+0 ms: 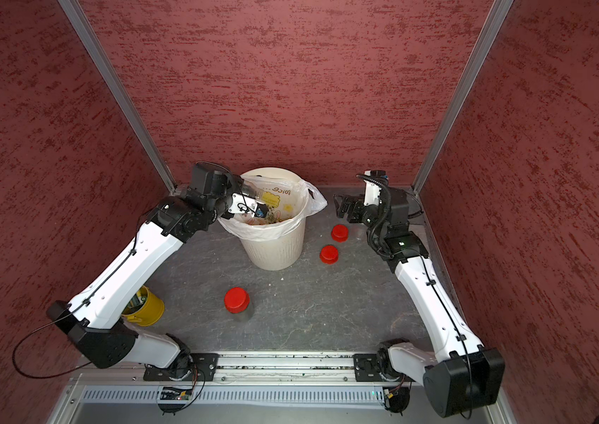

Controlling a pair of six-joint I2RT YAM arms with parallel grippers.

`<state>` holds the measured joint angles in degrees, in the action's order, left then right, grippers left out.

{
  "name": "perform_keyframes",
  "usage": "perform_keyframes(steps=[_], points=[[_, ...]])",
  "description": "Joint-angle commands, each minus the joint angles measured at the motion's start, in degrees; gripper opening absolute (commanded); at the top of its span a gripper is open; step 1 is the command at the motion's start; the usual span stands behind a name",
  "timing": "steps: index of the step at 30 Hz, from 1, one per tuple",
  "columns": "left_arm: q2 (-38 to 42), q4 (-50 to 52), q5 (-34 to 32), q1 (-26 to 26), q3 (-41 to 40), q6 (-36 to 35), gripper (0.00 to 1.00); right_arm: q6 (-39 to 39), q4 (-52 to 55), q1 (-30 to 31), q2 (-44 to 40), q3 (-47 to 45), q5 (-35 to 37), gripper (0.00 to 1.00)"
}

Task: Empty moldy tea leaves from jars
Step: Pour the moldy tea leaves from the jar into the trash bin.

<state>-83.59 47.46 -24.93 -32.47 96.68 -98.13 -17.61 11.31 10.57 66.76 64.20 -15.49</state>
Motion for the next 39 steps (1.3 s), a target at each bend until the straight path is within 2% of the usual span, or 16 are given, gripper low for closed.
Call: perform_keyframes(steps=[1, 6, 12, 18, 20, 27, 34, 39], points=[[0.78, 0.97, -1.31, -0.39, 1.38, 0.56, 0.67, -0.99, -2.31, -0.49, 0.21, 2.06, -1.5, 0.99], [0.4, 1.1, -1.41, 0.25, 4.59, -0.3, 0.67, -1.03, -2.17, -0.5, 0.65, 3.03, -2.22, 0.99], [1.27, 1.1, -1.56, 0.29, -0.77, 0.33, 0.66, -1.81, -2.99, -0.55, 0.91, 2.53, -3.25, 0.99], [-2.46, 0.71, -1.76, -0.89, 8.83, -2.57, 0.66, -1.99, -3.4, -0.49, 1.33, 2.48, -3.74, 0.99], [-2.75, 0.52, -1.85, -1.27, 9.77, -3.03, 0.66, -1.91, -3.2, -0.53, 1.35, 2.84, -3.87, 0.99], [-1.53, 1.26, -1.35, -0.42, 3.23, -1.67, 0.66, -1.29, -3.29, -0.51, 1.94, 2.58, -4.81, 0.99], [-3.31, 0.44, -0.43, -0.41, 11.38, -3.65, 0.66, -1.11, -3.49, -0.52, 2.49, 3.51, -5.6, 0.99], [-1.06, 1.27, -0.21, 0.92, 5.67, -1.93, 0.66, -1.62, -4.54, -0.48, 1.97, 2.79, -6.07, 0.99]])
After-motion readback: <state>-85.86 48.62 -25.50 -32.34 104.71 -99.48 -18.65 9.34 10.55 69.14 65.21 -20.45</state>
